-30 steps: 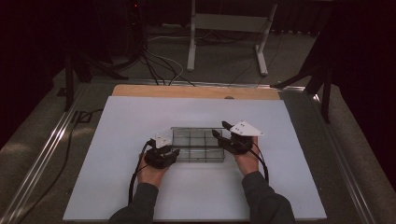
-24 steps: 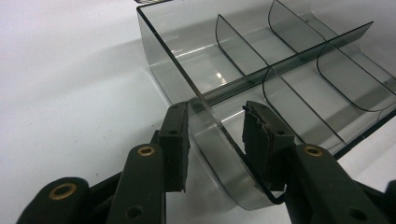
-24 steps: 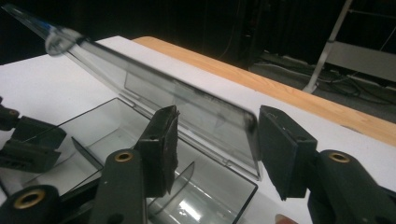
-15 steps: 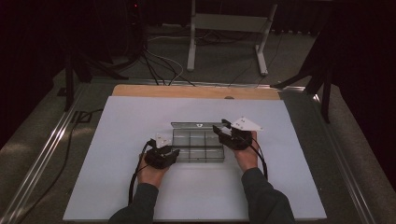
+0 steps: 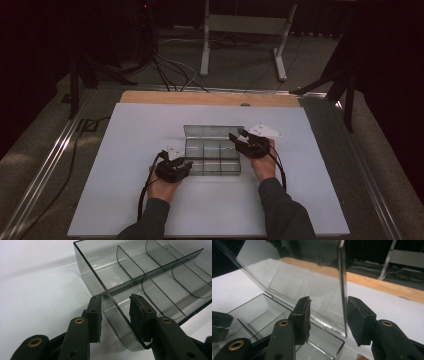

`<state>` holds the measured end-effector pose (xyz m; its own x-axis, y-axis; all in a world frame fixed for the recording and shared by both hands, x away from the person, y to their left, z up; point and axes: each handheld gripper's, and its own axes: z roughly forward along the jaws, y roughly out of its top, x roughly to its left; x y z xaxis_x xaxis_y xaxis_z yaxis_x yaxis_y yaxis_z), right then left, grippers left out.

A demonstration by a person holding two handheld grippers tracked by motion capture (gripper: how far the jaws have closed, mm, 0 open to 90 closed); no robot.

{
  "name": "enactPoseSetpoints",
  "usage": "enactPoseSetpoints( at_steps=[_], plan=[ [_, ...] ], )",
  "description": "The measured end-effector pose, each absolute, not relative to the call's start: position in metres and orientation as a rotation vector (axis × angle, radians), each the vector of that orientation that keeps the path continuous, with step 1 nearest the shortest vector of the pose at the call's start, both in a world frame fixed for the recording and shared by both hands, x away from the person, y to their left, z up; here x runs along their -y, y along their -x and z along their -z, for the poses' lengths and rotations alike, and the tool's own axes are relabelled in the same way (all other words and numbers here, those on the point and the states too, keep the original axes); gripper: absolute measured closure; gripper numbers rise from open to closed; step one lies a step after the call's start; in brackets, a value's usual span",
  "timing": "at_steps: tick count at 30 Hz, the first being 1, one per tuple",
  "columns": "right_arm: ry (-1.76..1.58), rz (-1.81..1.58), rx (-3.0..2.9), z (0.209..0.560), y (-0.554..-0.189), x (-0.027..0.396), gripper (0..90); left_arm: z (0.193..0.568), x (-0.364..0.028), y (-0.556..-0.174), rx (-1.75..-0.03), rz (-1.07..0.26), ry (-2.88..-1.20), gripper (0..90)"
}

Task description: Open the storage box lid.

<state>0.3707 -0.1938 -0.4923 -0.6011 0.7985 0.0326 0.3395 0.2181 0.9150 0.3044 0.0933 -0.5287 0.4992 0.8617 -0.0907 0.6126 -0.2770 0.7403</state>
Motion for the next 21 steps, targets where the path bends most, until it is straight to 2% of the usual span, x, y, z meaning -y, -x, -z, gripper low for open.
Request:
enactPoseSetpoints(
  at_steps=[21],
  plan=[
    [-1.126,-1.341,-2.081,0.505,-0.376,0.197,58.8,0.528,-0.092,-0.297,-1.199,-0.42,-2.015,64.4]
  ],
)
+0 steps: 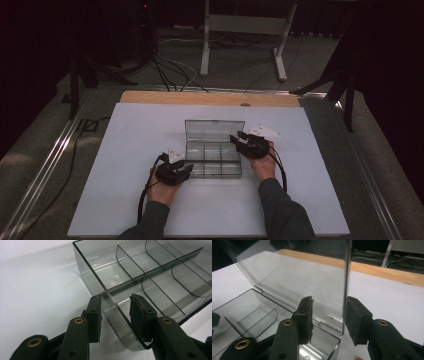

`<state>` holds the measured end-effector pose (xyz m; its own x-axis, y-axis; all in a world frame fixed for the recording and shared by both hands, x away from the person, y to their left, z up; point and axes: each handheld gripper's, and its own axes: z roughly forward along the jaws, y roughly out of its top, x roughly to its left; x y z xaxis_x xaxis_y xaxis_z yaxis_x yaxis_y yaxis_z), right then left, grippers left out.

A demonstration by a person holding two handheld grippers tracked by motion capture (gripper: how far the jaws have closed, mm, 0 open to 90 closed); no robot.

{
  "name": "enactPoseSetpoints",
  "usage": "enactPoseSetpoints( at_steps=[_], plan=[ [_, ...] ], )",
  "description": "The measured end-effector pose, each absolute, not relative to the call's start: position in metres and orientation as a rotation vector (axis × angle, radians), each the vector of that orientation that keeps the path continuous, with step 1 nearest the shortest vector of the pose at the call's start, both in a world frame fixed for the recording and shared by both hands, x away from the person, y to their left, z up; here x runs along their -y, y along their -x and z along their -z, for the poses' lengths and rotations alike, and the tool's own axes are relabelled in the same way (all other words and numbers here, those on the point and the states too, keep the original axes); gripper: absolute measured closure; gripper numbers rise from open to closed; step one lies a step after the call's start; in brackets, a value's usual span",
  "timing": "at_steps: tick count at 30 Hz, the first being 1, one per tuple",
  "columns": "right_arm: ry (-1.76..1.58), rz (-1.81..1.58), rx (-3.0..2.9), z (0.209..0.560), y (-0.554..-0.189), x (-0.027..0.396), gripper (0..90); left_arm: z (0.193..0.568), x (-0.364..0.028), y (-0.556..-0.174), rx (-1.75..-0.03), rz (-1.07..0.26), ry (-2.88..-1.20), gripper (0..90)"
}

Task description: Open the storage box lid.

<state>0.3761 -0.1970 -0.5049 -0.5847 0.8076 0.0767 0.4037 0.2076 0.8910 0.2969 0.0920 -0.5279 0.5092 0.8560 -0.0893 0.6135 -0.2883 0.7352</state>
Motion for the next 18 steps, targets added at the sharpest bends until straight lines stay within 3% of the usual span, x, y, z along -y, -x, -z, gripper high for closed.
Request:
enactPoseSetpoints(
  at_steps=[18],
  plan=[
    [-1.194,-1.275,-2.069,0.5046,-0.3776,0.1952,63.1,0.5268,-0.0887,-0.2873,-1.191,-0.415,-2.031,64.2]
  ],
)
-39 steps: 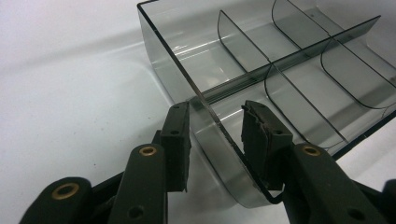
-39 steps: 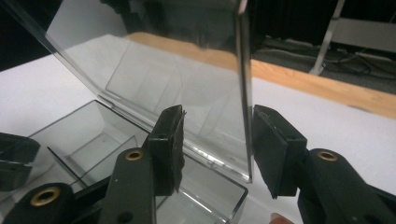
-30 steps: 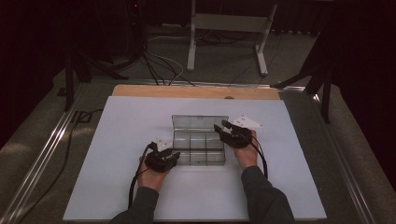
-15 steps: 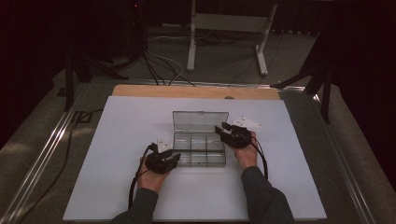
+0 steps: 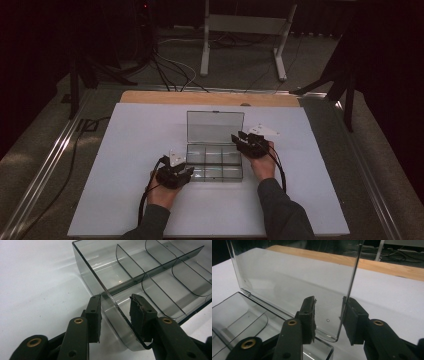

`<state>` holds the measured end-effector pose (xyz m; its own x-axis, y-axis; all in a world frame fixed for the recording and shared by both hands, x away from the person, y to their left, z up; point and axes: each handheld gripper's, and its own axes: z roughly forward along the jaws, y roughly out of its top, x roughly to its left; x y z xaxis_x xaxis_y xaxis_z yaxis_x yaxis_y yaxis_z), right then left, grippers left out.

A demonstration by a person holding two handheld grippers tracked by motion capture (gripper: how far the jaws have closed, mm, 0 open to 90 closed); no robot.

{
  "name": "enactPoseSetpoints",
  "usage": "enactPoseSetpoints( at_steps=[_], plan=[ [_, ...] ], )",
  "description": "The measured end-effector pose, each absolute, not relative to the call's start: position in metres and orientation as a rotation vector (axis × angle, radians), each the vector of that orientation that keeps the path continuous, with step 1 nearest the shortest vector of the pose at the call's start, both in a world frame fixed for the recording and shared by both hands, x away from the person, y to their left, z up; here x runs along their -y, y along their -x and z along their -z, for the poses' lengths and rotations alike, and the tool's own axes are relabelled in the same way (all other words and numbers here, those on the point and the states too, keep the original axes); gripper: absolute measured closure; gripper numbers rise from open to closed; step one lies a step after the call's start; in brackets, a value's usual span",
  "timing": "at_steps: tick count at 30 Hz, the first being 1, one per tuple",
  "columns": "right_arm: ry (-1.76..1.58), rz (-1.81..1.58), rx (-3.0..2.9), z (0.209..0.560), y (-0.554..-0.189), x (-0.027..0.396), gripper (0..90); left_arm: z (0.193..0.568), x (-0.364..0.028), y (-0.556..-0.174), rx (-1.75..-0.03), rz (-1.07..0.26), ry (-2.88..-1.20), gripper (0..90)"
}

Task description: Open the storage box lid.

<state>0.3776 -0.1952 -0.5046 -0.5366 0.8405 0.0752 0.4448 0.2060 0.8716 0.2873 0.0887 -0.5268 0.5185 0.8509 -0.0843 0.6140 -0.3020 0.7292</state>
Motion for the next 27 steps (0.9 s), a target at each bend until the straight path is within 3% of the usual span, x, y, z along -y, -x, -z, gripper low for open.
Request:
enactPoseSetpoints(
  at_steps=[27],
  plan=[
    [-1.33,-1.248,-2.109,0.5048,-0.3856,0.1903,59.9,0.5257,-0.087,-0.2793,-1.213,-0.433,-2.035,64.5]
  ],
)
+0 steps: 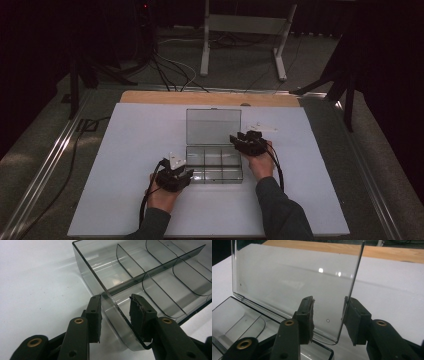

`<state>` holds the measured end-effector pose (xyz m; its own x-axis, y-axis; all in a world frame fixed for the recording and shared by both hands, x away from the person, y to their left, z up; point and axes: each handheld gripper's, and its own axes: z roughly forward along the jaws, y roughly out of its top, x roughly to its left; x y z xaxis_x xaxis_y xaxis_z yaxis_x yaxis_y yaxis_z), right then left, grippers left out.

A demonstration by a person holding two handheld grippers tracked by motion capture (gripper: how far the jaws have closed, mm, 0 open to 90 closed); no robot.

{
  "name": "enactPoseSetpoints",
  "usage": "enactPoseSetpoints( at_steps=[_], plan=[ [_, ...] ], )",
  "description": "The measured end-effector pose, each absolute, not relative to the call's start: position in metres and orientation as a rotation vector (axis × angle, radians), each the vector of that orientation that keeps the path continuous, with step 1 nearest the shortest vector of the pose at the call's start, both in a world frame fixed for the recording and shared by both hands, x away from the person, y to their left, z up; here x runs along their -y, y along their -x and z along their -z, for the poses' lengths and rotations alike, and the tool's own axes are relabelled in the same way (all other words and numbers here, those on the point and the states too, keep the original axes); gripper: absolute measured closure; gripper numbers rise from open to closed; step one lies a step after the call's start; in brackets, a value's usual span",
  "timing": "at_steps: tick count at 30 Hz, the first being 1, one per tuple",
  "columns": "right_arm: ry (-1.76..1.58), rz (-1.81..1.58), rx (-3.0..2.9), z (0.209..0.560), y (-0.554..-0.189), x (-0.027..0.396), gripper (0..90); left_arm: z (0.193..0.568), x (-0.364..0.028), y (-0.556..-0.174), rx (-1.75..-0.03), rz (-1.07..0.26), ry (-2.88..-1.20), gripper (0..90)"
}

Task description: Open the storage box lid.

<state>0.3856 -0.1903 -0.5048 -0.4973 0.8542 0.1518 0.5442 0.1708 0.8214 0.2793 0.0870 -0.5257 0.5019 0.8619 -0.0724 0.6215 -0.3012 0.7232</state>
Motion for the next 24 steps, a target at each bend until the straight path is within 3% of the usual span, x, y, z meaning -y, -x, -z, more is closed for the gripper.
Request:
enactPoseSetpoints(
  at_steps=[24],
  plan=[
    [-1.437,-1.238,-2.136,0.5071,-0.3918,0.1876,55.6,0.5246,-0.0885,-0.2781,-1.218,-0.433,-2.045,65.0]
  ],
)
